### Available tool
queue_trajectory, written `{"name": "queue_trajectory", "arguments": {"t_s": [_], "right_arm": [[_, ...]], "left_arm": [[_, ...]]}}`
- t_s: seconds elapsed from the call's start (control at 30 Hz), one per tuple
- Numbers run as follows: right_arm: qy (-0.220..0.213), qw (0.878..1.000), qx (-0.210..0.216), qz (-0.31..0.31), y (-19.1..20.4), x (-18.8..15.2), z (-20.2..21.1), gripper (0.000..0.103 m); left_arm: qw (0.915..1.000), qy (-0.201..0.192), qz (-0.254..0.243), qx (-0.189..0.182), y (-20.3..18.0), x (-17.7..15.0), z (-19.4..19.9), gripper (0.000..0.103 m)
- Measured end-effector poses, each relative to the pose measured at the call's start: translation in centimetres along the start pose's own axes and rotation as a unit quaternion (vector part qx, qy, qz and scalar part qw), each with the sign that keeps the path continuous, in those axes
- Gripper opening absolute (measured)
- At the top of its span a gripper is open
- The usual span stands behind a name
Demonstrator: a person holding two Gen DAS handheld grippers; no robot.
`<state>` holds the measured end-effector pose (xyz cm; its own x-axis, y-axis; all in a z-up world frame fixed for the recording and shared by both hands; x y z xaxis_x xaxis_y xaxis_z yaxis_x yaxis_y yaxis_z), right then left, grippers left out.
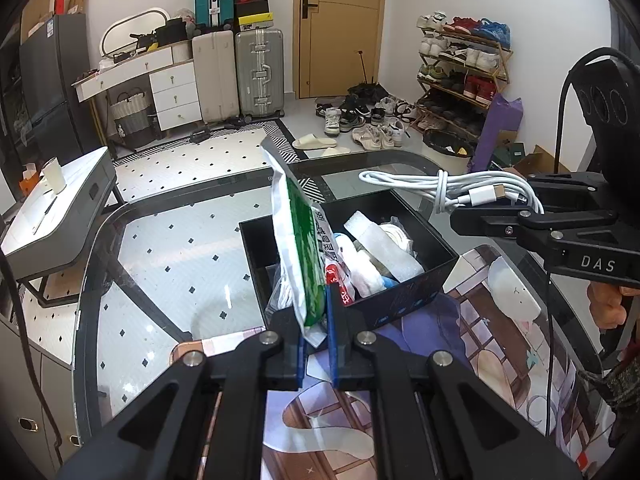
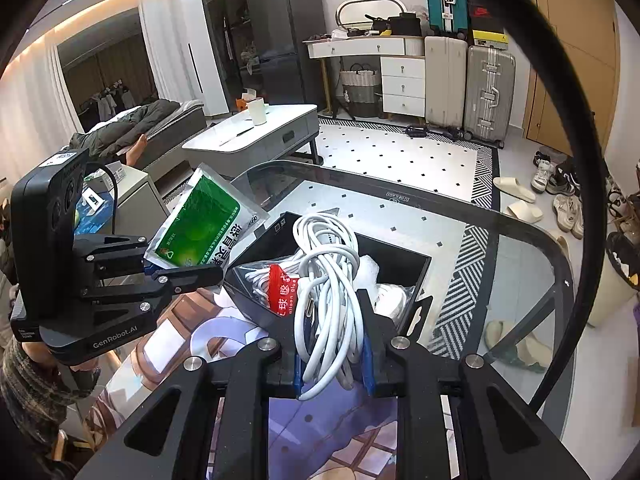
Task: Organize soft objects
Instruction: 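Lift the green sachet with the left tool while the right tool lifts the cable toward the box, then lower the sachet and cable into the box and open both tools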
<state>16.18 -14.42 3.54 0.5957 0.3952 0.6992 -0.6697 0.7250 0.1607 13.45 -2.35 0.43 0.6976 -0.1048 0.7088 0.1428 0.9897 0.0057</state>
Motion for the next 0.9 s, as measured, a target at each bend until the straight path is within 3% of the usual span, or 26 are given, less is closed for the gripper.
{"name": "queue_trajectory", "arguments": {"t_s": [0.9], "right_arm": [[0.020, 1.000, 0.014, 0.000, -1.8, 1.6, -5.5, 0.021]], "left_arm": [[0.9996, 0.025, 0.001, -0.010, 1.0, 1.3, -5.3, 0.005]]}}
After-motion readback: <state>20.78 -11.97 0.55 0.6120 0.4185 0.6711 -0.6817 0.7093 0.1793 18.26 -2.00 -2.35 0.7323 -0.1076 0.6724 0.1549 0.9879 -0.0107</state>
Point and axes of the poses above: each gripper's, at about its wrist camera, not at the fingertips, and z roughly against the way its jaws point, y to its left, x to its top, the point moved 6 cm from there along -z, roughly the way its jaws point, and after that the axes turned 4 degrees about x, right-handed, at the moved point
